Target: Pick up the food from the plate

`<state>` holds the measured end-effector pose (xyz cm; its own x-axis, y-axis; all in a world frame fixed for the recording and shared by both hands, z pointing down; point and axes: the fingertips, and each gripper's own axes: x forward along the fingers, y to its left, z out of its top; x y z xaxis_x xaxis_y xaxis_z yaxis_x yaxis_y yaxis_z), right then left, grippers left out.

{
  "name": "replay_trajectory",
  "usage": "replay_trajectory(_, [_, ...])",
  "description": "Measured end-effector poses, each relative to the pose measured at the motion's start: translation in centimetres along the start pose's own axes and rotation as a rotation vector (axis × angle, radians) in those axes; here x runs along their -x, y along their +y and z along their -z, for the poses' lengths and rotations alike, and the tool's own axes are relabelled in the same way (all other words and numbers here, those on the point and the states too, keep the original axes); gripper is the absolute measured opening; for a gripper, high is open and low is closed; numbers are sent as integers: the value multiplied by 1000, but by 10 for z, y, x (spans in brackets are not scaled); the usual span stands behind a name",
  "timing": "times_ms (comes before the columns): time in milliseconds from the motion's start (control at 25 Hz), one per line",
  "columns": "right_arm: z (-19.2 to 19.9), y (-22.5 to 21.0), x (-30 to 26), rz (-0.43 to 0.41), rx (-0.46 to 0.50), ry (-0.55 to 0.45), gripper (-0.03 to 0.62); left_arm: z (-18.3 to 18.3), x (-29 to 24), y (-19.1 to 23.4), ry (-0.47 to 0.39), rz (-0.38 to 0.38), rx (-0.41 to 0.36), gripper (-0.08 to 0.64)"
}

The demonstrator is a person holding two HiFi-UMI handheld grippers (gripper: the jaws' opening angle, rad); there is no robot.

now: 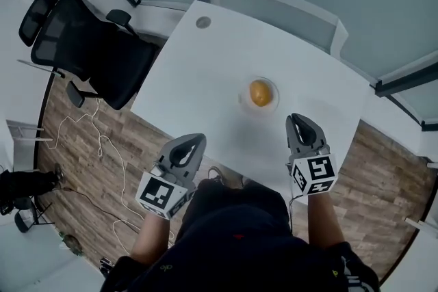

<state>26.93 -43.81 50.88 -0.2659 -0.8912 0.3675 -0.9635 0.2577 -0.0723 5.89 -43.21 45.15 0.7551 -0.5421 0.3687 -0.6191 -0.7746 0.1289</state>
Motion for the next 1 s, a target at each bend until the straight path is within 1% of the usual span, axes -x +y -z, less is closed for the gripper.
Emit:
replay_trajectory(80, [10,3,-13,-7,-4,34,29,2,-5,7,5,6,10,23])
replay_trajectory(120, [16,7,-21,-16,-2,56,46,4,-8,10,7,13,17,23])
replay_trajectory(200, [26,14,-40,-34,-10,101,201,10,-13,18,18,35,26,23])
replay_trajectory(240, [31,15,-50,-31,-16,117,231,13,-15,22,25,47,30,23])
replay_trajectory(400, [49,14,-80,38,-31,161,279,30,-16,42,69,105,29,23])
replay_trajectory(480, [60,12,-98,65,-22,191,300,37,-15,56,75,113,23,23])
replay_trajectory(560, [74,8,-119,86,-3,230,326,44,-15,74,83,105,27,23])
replay_trajectory(680, [94,4,-150,108,15,279,357,55,-14,94,105,89,60,23])
replay_trajectory(840, [121,1,-185,121,35,342,371,68,-12,110,111,76,101,23])
replay_trajectory(1000, [138,-4,-204,130,34,372,381,75,-12,119,122,58,129,23])
